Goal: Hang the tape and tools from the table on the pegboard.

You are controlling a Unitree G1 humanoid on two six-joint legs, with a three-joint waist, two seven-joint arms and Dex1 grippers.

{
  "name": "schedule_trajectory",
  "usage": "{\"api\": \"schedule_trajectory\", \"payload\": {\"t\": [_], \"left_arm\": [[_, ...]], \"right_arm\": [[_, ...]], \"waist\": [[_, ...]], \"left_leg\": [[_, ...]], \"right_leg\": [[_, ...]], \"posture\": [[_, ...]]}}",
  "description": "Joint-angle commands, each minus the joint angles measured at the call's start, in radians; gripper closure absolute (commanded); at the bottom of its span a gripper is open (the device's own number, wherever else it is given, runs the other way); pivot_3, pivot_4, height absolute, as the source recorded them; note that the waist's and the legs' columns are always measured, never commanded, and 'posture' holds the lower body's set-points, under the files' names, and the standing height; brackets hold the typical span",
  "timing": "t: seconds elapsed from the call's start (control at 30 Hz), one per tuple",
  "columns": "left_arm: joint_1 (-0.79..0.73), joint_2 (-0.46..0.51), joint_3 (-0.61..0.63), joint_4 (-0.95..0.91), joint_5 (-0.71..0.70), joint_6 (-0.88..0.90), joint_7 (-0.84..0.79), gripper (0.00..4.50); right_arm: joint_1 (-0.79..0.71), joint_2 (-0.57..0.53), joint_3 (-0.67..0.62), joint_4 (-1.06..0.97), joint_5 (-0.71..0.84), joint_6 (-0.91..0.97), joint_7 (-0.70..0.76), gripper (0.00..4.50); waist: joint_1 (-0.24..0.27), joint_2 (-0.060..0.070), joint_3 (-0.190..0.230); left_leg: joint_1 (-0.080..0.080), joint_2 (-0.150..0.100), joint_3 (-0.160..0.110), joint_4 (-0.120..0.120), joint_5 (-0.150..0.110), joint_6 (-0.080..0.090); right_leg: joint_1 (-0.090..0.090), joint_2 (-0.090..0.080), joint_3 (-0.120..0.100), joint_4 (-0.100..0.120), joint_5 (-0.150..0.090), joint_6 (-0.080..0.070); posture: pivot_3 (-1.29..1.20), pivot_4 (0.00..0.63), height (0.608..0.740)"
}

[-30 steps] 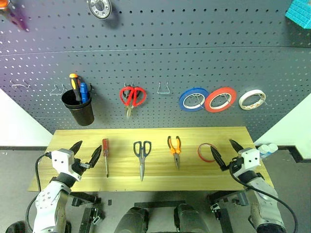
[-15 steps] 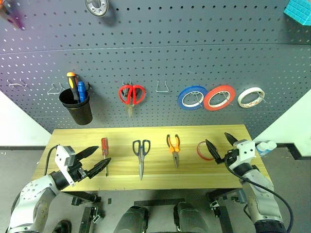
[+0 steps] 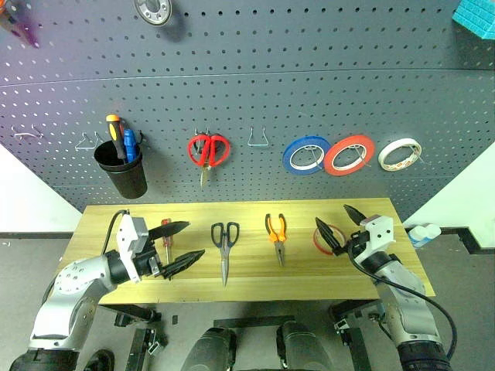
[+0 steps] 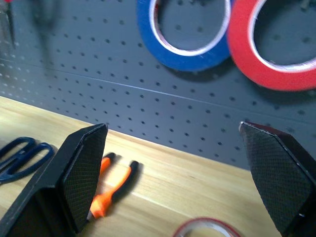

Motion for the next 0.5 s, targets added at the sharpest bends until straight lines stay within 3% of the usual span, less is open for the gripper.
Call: {"api": "schedule_trajectory", "payload": {"t": [0.03,0.5], "left_arm": [[-0.053,-0.004,-0.017,-0.132,-0.02,0.086,0.088,0.06],[-0.097,-0.024,-0.015,-0.232,-0.065,0.217,0.205,0.06]], "right_arm": [[-0.029,-0.03,0.013,0.001,-0.028,0.036,0.005,0.0],[-0.056,-0.139,0.086,-0.007,-0.119,0.163,0.072,0.0]], "waist": [[0.0,0.0,0.0],[-0.003,0.0,0.0]], "left_leg": [[0.0,0.0,0.0,0.0,0.0,0.0],[0.0,0.0,0.0,0.001,0.001,-0.001]], "right_leg": [[0.0,0.0,0.0,0.0,0.0,0.0],[0.0,0.001,0.0,0.001,0.001,0.0]], "posture": [[-0.03,0.119,0.74],[-0.04,0.118,0.74]]}}
